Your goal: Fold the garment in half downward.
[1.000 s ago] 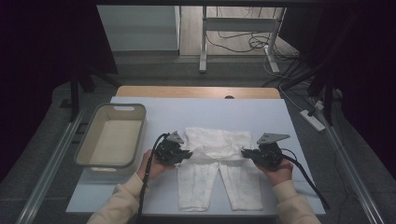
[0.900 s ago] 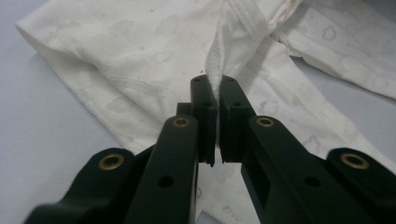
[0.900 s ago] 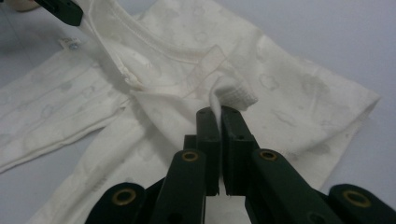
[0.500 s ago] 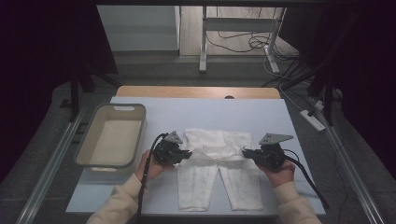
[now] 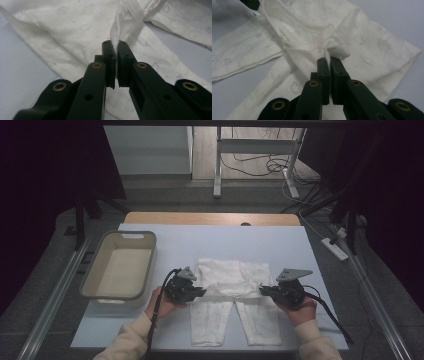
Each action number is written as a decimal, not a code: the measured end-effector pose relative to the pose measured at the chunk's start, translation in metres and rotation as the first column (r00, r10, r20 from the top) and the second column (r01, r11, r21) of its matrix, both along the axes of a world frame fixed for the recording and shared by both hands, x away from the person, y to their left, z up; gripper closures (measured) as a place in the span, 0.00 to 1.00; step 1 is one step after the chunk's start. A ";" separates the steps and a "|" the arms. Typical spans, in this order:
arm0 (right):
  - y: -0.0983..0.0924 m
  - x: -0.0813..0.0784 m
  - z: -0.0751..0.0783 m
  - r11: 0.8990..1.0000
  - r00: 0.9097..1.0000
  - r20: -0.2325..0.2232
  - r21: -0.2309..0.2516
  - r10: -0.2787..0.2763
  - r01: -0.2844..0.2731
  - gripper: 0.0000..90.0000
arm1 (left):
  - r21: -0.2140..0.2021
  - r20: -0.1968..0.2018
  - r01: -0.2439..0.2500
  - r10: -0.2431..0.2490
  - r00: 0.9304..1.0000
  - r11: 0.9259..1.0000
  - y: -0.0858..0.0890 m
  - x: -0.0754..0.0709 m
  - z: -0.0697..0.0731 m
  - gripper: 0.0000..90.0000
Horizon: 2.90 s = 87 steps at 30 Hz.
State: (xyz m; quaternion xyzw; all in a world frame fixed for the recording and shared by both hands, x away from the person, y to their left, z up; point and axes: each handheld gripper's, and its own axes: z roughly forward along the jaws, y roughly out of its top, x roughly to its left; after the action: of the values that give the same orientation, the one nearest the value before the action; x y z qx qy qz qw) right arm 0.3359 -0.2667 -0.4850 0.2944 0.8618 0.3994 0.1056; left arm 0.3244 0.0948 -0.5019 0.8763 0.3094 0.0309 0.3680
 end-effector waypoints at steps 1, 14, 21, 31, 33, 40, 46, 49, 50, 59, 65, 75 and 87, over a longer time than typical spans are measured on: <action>0.000 -0.001 0.000 1.000 1.000 -0.001 -0.002 0.003 -0.003 0.96 | 0.000 0.000 0.000 0.000 1.000 1.000 0.000 -0.001 0.000 0.95; 0.001 -0.007 -0.006 1.000 1.000 -0.013 -0.024 0.016 -0.017 0.96 | 0.000 -0.009 0.012 -0.012 1.000 1.000 0.000 -0.005 -0.003 0.95; -0.001 -0.016 -0.004 1.000 1.000 -0.011 -0.015 0.021 -0.021 0.96 | -0.004 -0.011 0.019 -0.019 1.000 1.000 0.000 -0.012 -0.003 0.95; -0.004 -0.028 -0.007 0.999 0.999 -0.026 -0.027 0.031 -0.032 0.96 | 0.003 -0.023 0.042 -0.042 0.999 0.999 -0.003 -0.022 -0.007 0.95; -0.004 -0.030 -0.008 0.999 0.999 -0.032 -0.027 0.031 -0.032 0.96 | 0.002 -0.025 0.041 -0.041 0.999 0.999 -0.003 -0.024 -0.008 0.95; -0.003 -0.039 -0.011 0.998 0.998 -0.047 -0.035 0.043 -0.045 0.96 | -0.001 -0.035 0.043 -0.043 0.998 0.999 -0.001 -0.031 -0.010 0.95; -0.002 -0.047 -0.014 0.997 0.997 -0.058 -0.048 0.055 -0.058 0.96 | 0.001 -0.043 0.049 -0.049 0.998 0.999 -0.002 -0.040 -0.013 0.95; -0.002 -0.050 -0.015 0.997 0.997 -0.060 -0.046 0.058 -0.061 0.96 | 0.000 -0.048 0.050 -0.050 0.998 0.999 -0.002 -0.043 -0.014 0.95; -0.002 -0.051 -0.015 0.997 0.996 -0.061 -0.046 0.057 -0.060 0.96 | 0.002 -0.049 0.053 -0.052 0.997 0.999 -0.002 -0.045 -0.015 0.95; -0.005 -0.060 -0.016 0.996 0.995 -0.072 -0.047 0.068 -0.071 0.96 | 0.006 -0.055 0.061 -0.060 0.997 0.998 -0.002 -0.054 -0.017 0.95; -0.006 -0.066 -0.017 0.996 0.994 -0.072 -0.045 0.077 -0.080 0.96 | 0.001 -0.065 0.066 -0.066 0.996 0.998 -0.001 -0.055 -0.019 0.95; -0.006 -0.072 -0.018 0.995 0.994 -0.074 -0.053 0.082 -0.086 0.96 | 0.004 -0.071 0.087 -0.086 0.994 0.996 -0.004 -0.064 -0.020 0.95; -0.007 -0.076 -0.016 0.995 0.994 -0.068 -0.043 0.088 -0.091 0.95 | -0.028 -0.061 0.099 -0.101 0.993 0.995 -0.002 -0.067 -0.017 0.84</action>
State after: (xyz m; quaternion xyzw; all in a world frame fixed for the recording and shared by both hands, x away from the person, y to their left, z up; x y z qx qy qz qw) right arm 0.2594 -0.2737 -0.5007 0.2663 0.8861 0.3738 0.0657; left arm 0.2576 0.0929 -0.5185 0.8867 0.2768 -0.0189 0.3699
